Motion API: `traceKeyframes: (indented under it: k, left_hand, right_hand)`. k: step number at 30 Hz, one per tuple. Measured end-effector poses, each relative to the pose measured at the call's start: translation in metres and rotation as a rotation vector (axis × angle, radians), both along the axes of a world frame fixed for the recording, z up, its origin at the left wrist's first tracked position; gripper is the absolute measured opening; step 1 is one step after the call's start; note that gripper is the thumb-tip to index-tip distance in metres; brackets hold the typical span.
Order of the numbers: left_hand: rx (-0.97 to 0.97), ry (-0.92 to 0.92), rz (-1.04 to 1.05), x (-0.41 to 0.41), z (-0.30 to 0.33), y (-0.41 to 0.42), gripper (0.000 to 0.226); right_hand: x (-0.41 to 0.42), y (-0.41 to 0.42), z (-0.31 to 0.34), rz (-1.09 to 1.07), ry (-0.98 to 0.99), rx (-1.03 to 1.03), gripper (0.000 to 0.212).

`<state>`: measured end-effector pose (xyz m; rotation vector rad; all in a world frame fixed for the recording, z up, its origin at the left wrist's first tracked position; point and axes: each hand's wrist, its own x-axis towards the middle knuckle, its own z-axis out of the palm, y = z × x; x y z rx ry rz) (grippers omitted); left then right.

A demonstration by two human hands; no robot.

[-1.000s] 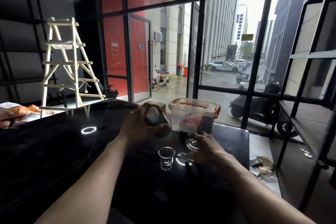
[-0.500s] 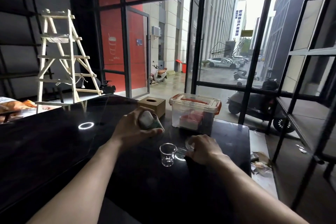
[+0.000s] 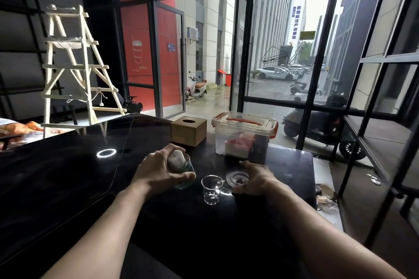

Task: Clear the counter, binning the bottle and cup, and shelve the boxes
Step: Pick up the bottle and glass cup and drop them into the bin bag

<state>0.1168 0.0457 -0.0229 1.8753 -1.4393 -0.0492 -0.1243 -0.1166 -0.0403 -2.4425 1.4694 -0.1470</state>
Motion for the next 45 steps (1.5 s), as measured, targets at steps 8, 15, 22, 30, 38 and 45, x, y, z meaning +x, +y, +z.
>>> traceKeyframes:
  k: [8,15,22,30,38,45]
  left_hand:
    - [0.05,0.007,0.019,0.003,-0.012,0.003,0.074]
    - [0.065,0.012,0.026,0.006,-0.017,0.003,0.073]
    - [0.08,0.026,0.013,0.009,-0.021,0.002,0.072]
    - [0.085,-0.003,0.002,0.008,-0.027,-0.001,0.074]
    - [0.102,-0.019,-0.012,0.01,-0.034,-0.003,0.077]
    - [0.122,-0.021,-0.001,0.009,-0.031,-0.001,0.075]
  right_hand:
    - [0.008,0.009,-0.006,0.013,-0.073,-0.087,0.084]
    - [0.015,0.008,0.0,0.043,-0.049,-0.025,0.1]
    - [0.023,0.01,-0.006,0.09,0.041,-0.086,0.064]
    - [0.043,0.003,-0.009,0.166,0.065,0.016,0.081]
    - [0.048,-0.005,-0.002,0.096,0.005,0.011,0.1]
    - [0.036,-0.006,0.012,0.126,-0.337,-0.057,0.089]
